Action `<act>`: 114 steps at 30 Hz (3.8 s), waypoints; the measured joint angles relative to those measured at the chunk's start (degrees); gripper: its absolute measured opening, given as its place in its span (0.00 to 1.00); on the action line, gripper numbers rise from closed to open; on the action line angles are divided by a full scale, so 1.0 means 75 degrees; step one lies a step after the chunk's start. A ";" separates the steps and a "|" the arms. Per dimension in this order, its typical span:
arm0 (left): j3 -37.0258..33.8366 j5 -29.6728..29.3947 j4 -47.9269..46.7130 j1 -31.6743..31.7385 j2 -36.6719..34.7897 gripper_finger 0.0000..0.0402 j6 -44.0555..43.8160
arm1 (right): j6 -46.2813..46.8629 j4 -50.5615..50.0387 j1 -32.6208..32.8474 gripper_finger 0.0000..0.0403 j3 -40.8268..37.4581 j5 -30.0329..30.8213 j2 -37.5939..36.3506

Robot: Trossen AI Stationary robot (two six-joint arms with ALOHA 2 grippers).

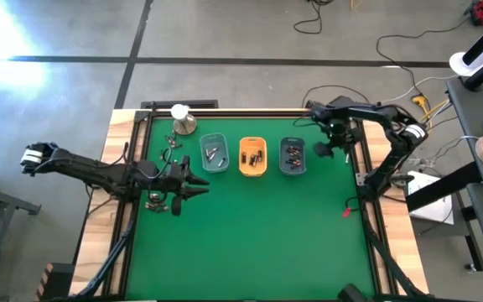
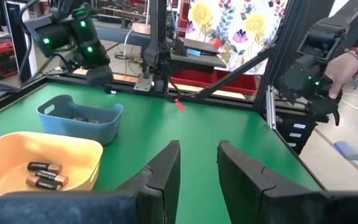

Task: Sort batteries
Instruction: Put the silver battery into the green bin

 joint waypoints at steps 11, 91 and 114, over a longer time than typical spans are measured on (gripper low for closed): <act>0.0000 0.0004 -0.0054 0.0000 0.0001 0.22 0.0004 | 0.1517 0.0475 -0.0518 0.43 -0.0249 -0.0200 -0.0044; 0.1747 -0.0594 -0.1558 0.0402 0.0823 0.22 0.2469 | 0.4006 0.3420 -0.0059 0.35 -0.3551 0.1181 -0.3394; 0.1719 -0.0593 -0.1619 0.0402 0.0744 0.22 0.2408 | 0.4564 0.4881 -0.0244 0.21 -0.4729 0.1447 -0.3952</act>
